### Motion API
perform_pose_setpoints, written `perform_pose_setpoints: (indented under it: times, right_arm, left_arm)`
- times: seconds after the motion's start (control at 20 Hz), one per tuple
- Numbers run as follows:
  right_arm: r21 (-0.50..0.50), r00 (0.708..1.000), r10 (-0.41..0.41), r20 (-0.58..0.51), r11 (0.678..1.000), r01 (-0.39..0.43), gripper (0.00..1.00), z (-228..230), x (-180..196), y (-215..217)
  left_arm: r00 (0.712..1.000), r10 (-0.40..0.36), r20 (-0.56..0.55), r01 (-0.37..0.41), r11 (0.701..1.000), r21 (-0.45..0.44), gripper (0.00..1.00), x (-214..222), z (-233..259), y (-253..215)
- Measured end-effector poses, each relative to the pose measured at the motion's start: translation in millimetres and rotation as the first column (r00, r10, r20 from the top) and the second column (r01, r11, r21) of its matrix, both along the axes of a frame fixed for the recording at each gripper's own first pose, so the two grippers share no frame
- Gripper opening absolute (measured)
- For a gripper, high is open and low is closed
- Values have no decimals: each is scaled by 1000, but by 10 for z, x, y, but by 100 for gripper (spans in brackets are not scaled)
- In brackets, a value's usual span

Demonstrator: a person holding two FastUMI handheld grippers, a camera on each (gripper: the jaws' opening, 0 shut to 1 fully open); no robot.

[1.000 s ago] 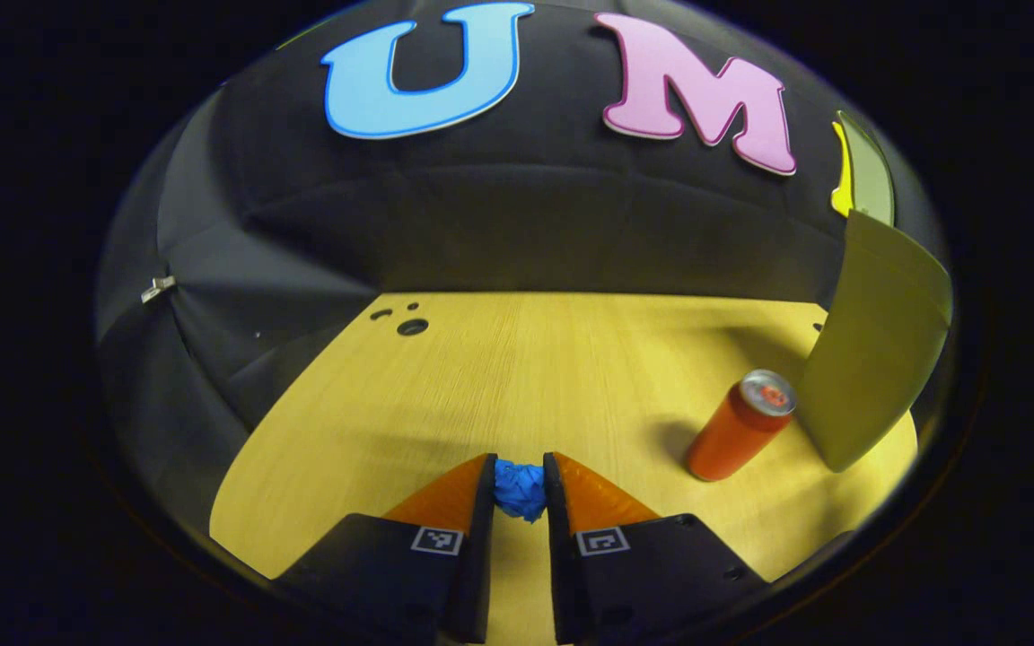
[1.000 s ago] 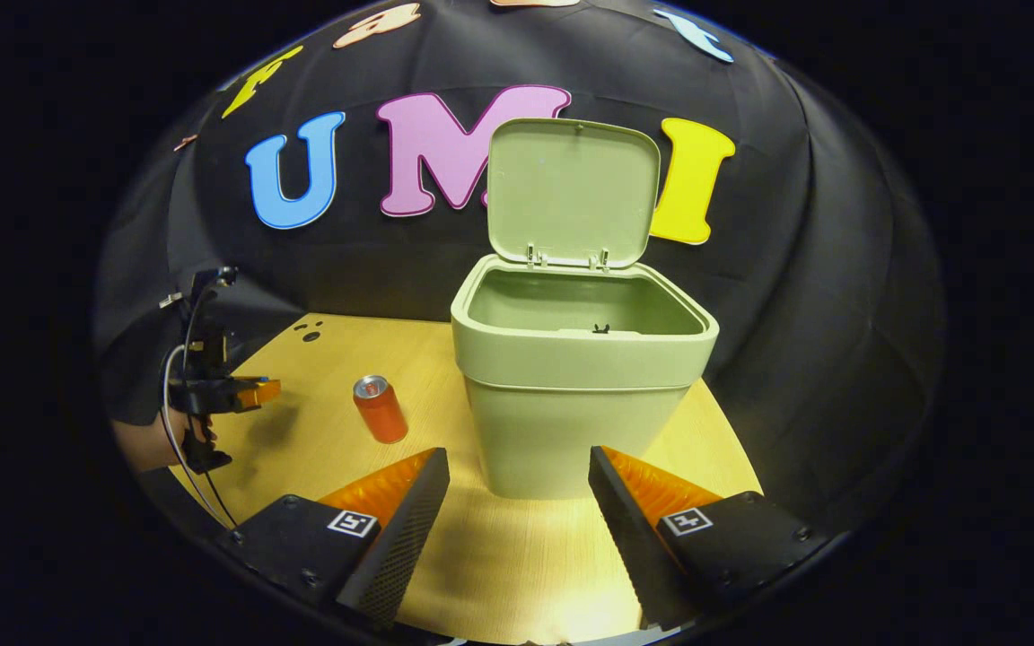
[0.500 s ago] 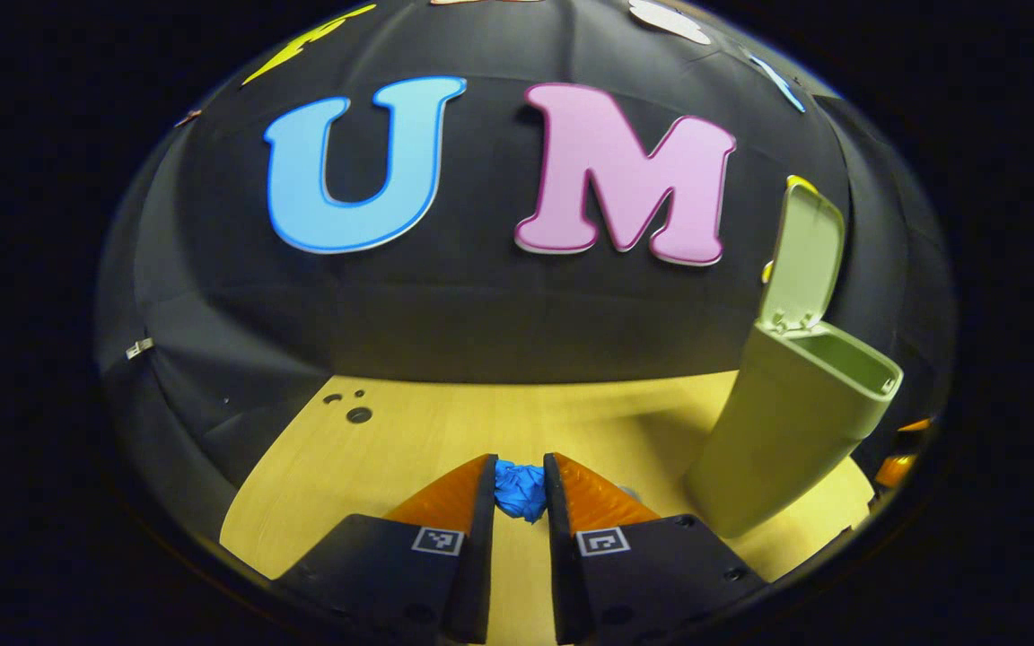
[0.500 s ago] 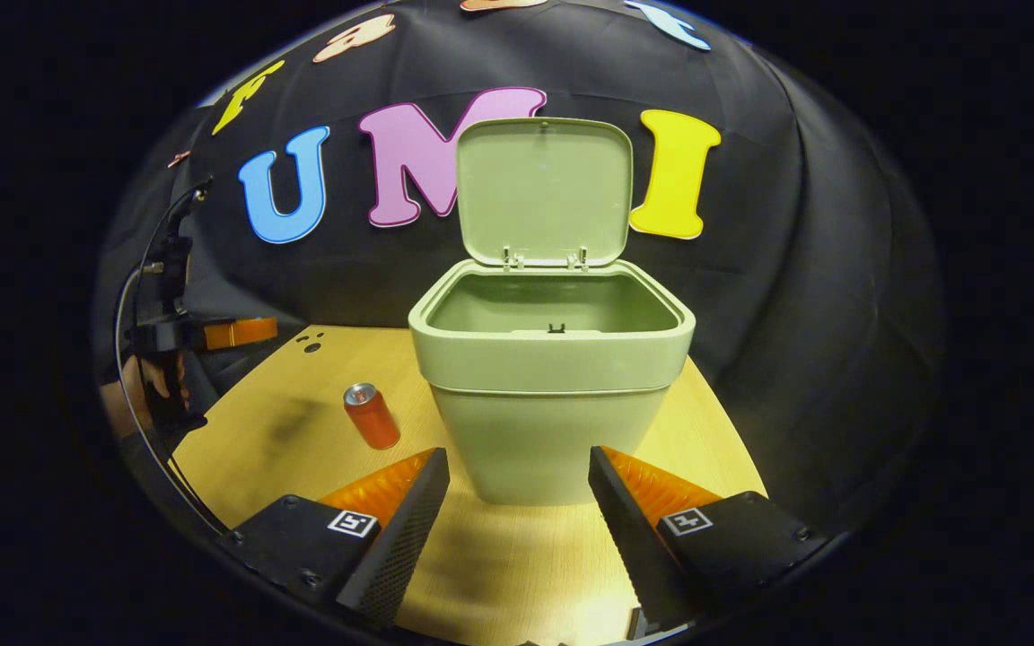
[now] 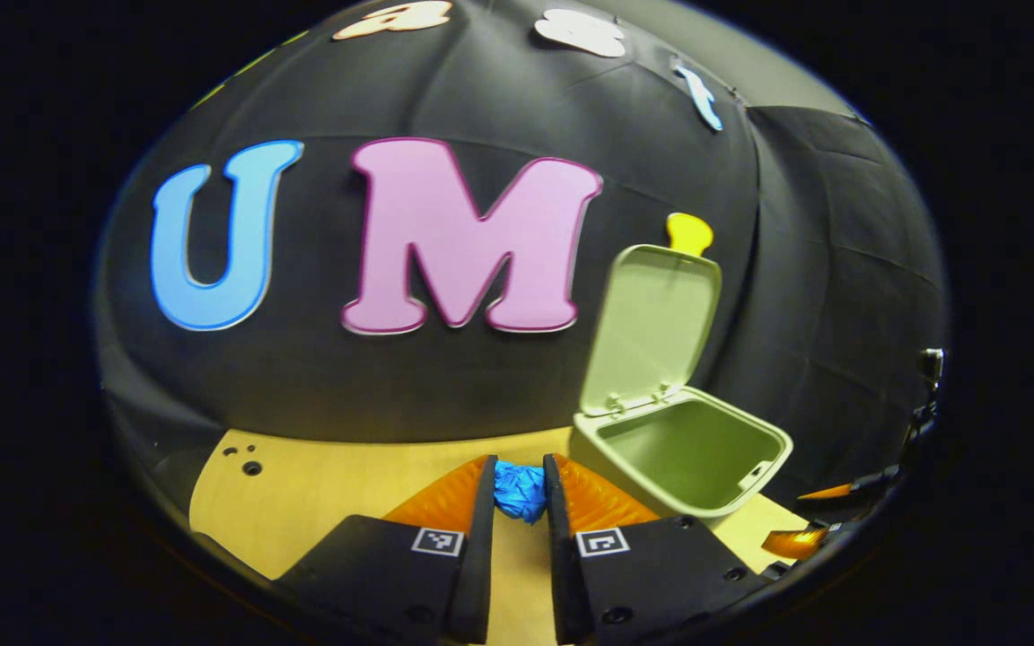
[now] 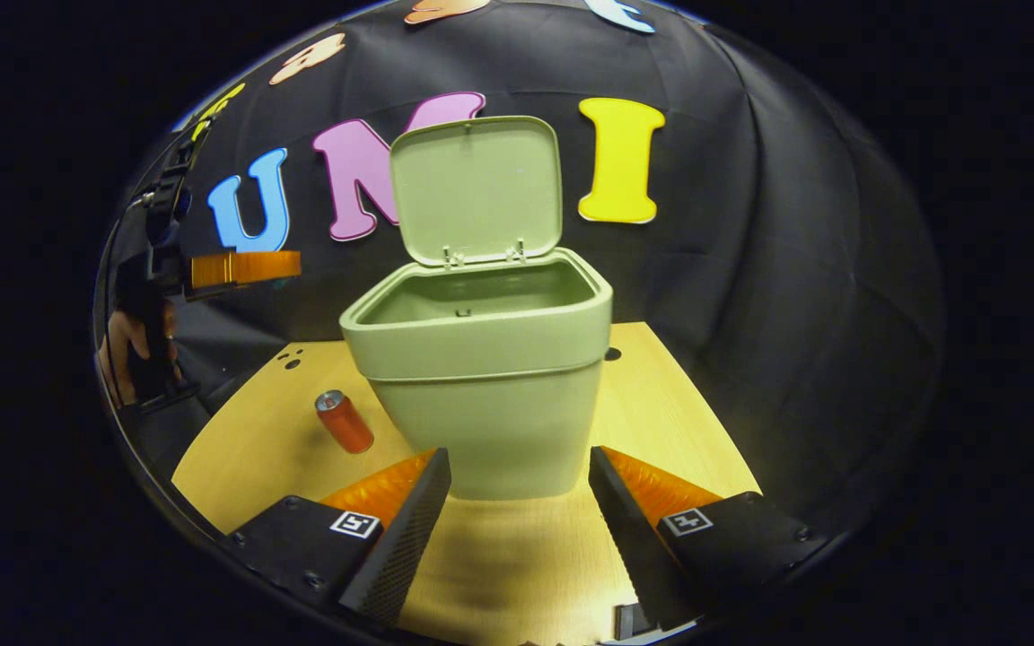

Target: Press the lid of the desktop garbage bin to open it, pick up the crumpled paper on the desktop and throw it into the bin, then pick up the pop can on the desktop and drop it into the bin, and finally close the garbage bin lid.

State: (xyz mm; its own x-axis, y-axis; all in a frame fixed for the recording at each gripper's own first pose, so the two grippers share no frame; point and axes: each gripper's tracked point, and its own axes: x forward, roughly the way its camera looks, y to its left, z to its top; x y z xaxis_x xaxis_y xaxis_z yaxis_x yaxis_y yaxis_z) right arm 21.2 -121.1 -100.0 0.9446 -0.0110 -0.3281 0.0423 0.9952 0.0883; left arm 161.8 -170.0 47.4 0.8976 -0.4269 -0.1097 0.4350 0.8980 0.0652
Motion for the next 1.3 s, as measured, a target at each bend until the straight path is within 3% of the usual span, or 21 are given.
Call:
perform_pose_setpoints:
  times: [0.25,0.65,1.1,1.3]
  right_arm:
    - [-1,999,-45,-6,999,45,99,-71,-134,-258]
    - [20,995,-95,-21,995,96,99,-156,-261,-449]
    - [12,996,-88,-23,996,88,99,-151,-268,-412]
    - [5,996,-82,-21,997,82,99,-130,-260,-381]
  left_arm:
    - [992,-123,-19,123,992,3,31,-77,-63,-675]
    - [974,-220,-59,221,975,11,31,-86,-225,-1167]
    - [965,-248,-83,250,968,24,37,-52,-347,-1314]
    - [970,-229,-77,232,972,34,47,-14,-357,-1280]
